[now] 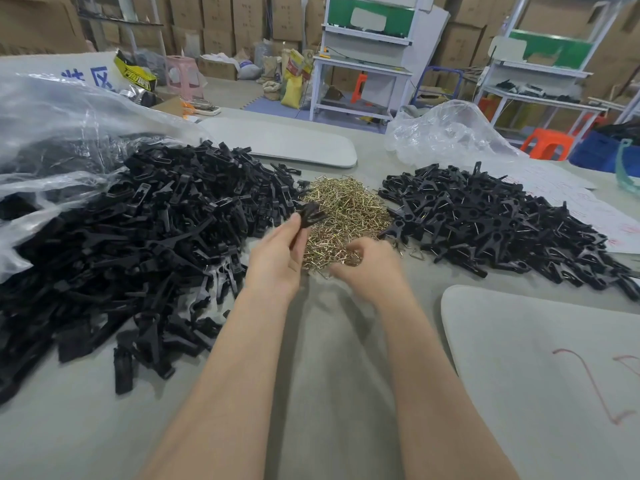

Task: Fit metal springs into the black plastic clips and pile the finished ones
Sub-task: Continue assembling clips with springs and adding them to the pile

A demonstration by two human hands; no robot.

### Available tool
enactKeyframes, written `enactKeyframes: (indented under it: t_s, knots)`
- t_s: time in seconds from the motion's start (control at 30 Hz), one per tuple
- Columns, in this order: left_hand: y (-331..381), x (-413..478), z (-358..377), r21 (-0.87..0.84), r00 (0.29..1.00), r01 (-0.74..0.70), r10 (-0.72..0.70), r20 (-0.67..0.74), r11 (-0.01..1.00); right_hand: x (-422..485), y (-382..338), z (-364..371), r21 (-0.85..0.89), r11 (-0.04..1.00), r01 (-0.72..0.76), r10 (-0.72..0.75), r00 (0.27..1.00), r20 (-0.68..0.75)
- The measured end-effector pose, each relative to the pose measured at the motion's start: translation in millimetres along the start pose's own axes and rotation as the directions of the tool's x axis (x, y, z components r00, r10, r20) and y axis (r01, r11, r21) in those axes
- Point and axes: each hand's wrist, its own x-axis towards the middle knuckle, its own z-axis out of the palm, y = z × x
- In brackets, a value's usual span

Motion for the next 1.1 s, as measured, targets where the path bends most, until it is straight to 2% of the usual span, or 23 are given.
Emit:
enactKeyframes:
  t_s: [0.07, 0.2, 0.33, 0.43, 0.5, 0.67, 0.83, 0.87, 1.0, 1.1]
  knots:
    - [2.7, -0.6, -1.7, -0.094, 0.997, 0.045, -0.05, -0.05, 0.995, -0.9, -3.2, 12.0, -0.106, 0.994, 0.024, -0.022, 1.0, 0.021]
    - [4.9, -4.6, 0.7, -0.155, 0.996, 0.066, -0.075, -0.051, 0.986, -3.3, -10.4, 29.7, -0.047, 0.982, 0.184, -0.189, 0.975, -0.12]
    - [4.8, -3.4, 0.1, -0.143, 0.999, 0.025, -0.031, -0.042, 0.989, -1.8, -8.9, 26.2, 0.034, 0.964, 0.264, -0.25, 0.943, -0.221]
    - [4.1, -2.1, -1.5, -0.095, 0.999, -0.004, 0.0, -0.041, 0.995, 1.3, -6.2, 17.6, 0.22, 0.942, 0.252, -0.199, 0.951, -0.236]
    - [4.5, -2.0, -1.9, -0.154, 0.999, 0.01, -0.016, -0.038, 0.988, 4.0, -3.7, 13.5, 0.318, 0.92, 0.228, -0.157, 0.96, -0.232]
    - [3.6, -6.2, 1.4, -0.182, 0.996, 0.084, -0.08, 0.026, 0.98, 6.7, 0.2, 8.0, 0.417, 0.878, 0.236, -0.117, 0.95, -0.289]
    - [4.3, -7.3, 2.3, -0.175, 0.995, 0.094, -0.09, 0.031, 0.98, 4.9, -5.0, -1.0, 0.596, 0.743, 0.304, -0.027, 0.903, -0.428]
    - [4.2, -7.5, 2.8, -0.176, 0.996, 0.092, -0.087, 0.036, 0.98, 4.8, -4.8, -1.7, 0.587, 0.745, 0.317, -0.045, 0.901, -0.431]
    - [3.2, -8.1, 2.6, -0.136, 0.995, 0.095, -0.089, 0.053, 0.986, 4.3, 0.5, 7.8, 0.389, 0.883, 0.264, -0.156, 0.945, -0.286]
    - [2.0, -6.4, 1.3, -0.036, 0.997, 0.058, -0.056, 0.045, 0.998, 6.6, 3.0, 6.2, 0.359, 0.899, 0.251, -0.121, 0.93, -0.346]
